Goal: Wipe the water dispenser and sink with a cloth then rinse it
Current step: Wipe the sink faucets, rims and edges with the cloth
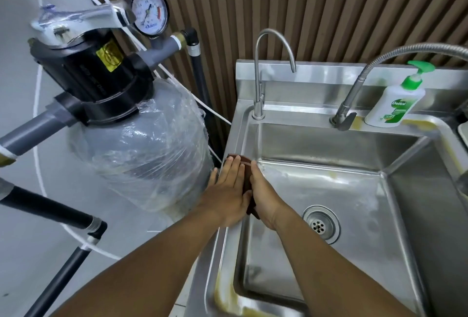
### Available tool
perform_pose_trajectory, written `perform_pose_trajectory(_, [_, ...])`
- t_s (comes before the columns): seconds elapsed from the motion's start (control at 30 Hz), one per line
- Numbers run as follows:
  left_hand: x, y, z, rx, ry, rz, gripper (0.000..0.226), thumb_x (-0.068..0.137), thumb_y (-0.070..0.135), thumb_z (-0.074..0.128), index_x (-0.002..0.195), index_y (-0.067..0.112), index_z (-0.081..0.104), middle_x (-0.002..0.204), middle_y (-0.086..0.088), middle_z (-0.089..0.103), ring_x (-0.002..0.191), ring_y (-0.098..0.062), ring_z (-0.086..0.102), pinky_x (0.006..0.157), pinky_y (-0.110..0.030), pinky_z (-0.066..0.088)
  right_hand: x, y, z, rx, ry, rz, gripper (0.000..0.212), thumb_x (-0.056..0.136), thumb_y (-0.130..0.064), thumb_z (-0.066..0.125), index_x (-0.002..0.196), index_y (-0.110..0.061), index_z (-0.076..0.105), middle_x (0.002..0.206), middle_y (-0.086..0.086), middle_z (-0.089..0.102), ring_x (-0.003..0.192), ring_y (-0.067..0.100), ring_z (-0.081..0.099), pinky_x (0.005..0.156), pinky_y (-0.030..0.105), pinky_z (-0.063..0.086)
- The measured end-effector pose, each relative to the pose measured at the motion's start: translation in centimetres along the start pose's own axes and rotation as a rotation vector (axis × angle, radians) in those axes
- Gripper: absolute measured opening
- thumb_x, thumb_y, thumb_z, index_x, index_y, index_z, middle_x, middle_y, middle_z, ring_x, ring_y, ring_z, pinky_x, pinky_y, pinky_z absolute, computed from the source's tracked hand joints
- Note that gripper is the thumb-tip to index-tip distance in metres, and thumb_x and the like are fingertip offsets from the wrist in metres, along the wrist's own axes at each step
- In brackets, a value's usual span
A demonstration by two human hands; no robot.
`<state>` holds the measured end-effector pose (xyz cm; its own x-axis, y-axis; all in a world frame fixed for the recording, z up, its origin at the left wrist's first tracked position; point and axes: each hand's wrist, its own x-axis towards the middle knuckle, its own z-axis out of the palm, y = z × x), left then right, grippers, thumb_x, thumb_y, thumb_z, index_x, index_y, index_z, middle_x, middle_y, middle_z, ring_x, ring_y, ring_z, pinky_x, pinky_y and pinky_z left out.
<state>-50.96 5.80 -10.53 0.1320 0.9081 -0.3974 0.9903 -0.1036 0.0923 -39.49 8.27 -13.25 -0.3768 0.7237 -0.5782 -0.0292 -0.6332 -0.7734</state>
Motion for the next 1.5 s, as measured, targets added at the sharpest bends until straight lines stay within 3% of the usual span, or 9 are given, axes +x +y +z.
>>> perform_pose_trajectory(0.1, [2.1, 0.5, -1.0, -0.029, 0.003, -0.045, 0.071, 0.106, 0.041, 0.02, 0.158, 0.012, -0.019, 0.164, -0.002, -0.032, 0.149, -0.017, -0.034, 0.126, -0.045, -0.01, 2.1, -1.4, -0.9, -0.012, -0.006, -0.022, 0.06, 0.088, -0.085, 0.026, 0.128, -0.056, 0.061, 0.134, -0.016, 0.063, 0.128, 0.007, 0.054, 0.119, 0.043, 0.033])
perform_pose_trajectory(0.27, [6.1, 0.6, -2.2, -0.049, 0.026, -0.095, 0.077, 0.104, 0.038, 0.029, 0.159, 0.014, -0.02, 0.164, -0.002, -0.033, 0.15, -0.019, -0.033, 0.125, -0.047, -0.01, 5.4, -3.8, -2.0, -0.034, 0.006, -0.082, 0.051, 0.097, -0.074, 0.028, 0.123, -0.051, 0.065, 0.131, -0.015, 0.065, 0.124, 0.001, 0.056, 0.11, 0.027, 0.038])
perform_pose_trajectory(0.47, [11.1, 0.2, -3.4, -0.04, 0.032, -0.14, 0.086, 0.099, 0.039, 0.038, 0.16, 0.018, -0.019, 0.165, 0.001, -0.033, 0.15, -0.016, -0.032, 0.125, -0.047, -0.009, 9.2, -6.7, -3.1, -0.063, 0.044, -0.159, 0.048, 0.099, -0.067, 0.033, 0.122, -0.042, 0.067, 0.126, -0.01, 0.067, 0.122, 0.006, 0.058, 0.116, 0.032, 0.037])
perform_pose_trajectory(0.57, [12.8, 0.0, -4.4, -0.039, 0.042, -0.144, 0.087, 0.099, 0.039, 0.041, 0.16, 0.02, -0.019, 0.165, 0.003, -0.032, 0.15, -0.014, -0.031, 0.125, -0.046, -0.01, 10.2, -8.1, -2.9, -0.123, 0.106, -0.188, 0.061, 0.081, -0.08, 0.036, 0.126, -0.049, 0.063, 0.13, -0.009, 0.065, 0.123, 0.009, 0.057, 0.115, 0.037, 0.039])
perform_pose_trajectory(0.7, [13.5, -0.5, -5.7, 0.022, 0.004, -0.087, 0.084, 0.102, 0.037, 0.039, 0.16, 0.02, -0.018, 0.165, 0.003, -0.032, 0.15, -0.015, -0.031, 0.125, -0.048, -0.007, 10.9, -8.8, -2.7, -0.184, 0.135, -0.176, 0.088, 0.068, -0.088, 0.034, 0.139, -0.041, 0.055, 0.131, -0.005, 0.064, 0.119, 0.012, 0.059, 0.085, 0.031, 0.052])
perform_pose_trajectory(0.77, [13.3, -0.6, -5.8, 0.025, 0.01, -0.063, 0.08, 0.102, 0.034, 0.037, 0.161, 0.02, -0.016, 0.165, 0.002, -0.031, 0.151, -0.015, -0.031, 0.125, -0.049, -0.007, 10.8, -8.7, -2.8, -0.186, 0.127, -0.164, 0.097, 0.066, -0.09, 0.033, 0.146, -0.036, 0.05, 0.136, -0.004, 0.061, 0.122, 0.012, 0.057, 0.094, 0.033, 0.051])
perform_pose_trajectory(0.87, [12.7, -1.0, -5.4, 0.017, 0.035, -0.061, 0.079, 0.101, 0.032, 0.036, 0.161, 0.02, -0.015, 0.166, 0.002, -0.029, 0.152, -0.015, -0.028, 0.125, -0.048, -0.008, 10.3, -8.0, -2.4, -0.171, 0.11, -0.202, 0.089, 0.071, -0.089, 0.033, 0.146, -0.042, 0.049, 0.143, -0.007, 0.057, 0.129, 0.009, 0.052, 0.117, 0.036, 0.036])
perform_pose_trajectory(1.13, [7.0, -0.8, -2.9, -0.019, 0.059, -0.063, 0.083, 0.1, 0.033, 0.039, 0.161, 0.016, -0.015, 0.166, -0.003, -0.028, 0.152, -0.019, -0.027, 0.126, -0.046, -0.007, 6.7, -4.8, -0.8, -0.194, 0.125, -0.142, 0.096, 0.072, -0.093, 0.032, 0.15, -0.039, 0.043, 0.149, -0.009, 0.051, 0.135, 0.009, 0.048, 0.119, 0.04, 0.032])
perform_pose_trajectory(1.5, [-0.4, -0.6, 0.6, -0.023, 0.016, -0.051, 0.081, 0.102, 0.037, 0.034, 0.159, 0.017, -0.02, 0.163, -0.003, -0.035, 0.149, -0.017, -0.033, 0.125, -0.041, -0.012, -0.2, -0.3, 1.7, -0.164, 0.102, -0.112, 0.093, 0.071, -0.085, 0.04, 0.148, -0.033, 0.042, 0.14, -0.011, 0.057, 0.129, 0.008, 0.053, 0.118, 0.037, 0.035])
